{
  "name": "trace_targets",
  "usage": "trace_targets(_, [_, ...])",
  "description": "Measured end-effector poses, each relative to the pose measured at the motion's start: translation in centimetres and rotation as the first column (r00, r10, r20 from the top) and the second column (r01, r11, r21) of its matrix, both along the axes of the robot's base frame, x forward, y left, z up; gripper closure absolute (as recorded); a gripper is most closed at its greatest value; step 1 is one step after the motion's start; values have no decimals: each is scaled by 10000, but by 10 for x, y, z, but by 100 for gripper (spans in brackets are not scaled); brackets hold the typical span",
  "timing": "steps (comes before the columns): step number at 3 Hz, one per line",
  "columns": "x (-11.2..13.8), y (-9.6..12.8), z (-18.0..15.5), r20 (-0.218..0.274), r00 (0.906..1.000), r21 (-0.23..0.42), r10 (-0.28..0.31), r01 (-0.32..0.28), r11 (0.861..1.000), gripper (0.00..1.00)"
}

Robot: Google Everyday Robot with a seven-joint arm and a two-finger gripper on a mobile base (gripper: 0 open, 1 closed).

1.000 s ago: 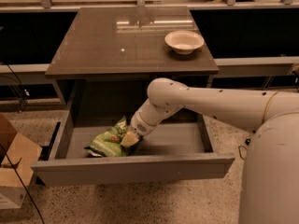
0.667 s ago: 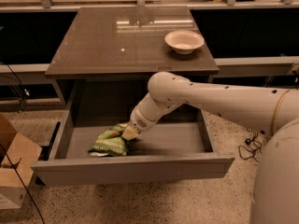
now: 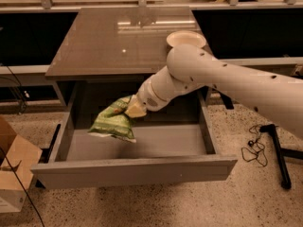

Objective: Pick green jalapeno chip bag from top drawer and place on counter

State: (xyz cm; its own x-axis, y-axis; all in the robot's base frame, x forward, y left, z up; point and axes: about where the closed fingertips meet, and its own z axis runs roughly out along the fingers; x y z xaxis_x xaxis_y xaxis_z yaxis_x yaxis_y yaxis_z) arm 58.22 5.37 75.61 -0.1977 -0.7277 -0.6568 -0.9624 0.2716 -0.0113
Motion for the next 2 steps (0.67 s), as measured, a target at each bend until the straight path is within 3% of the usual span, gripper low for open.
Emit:
trace_targets(1, [13,-16,90,1400,9881,455,639,-709,9964,100])
trace_targets(2, [32,-27,170,2954,9516,295,842,-972,9948,100])
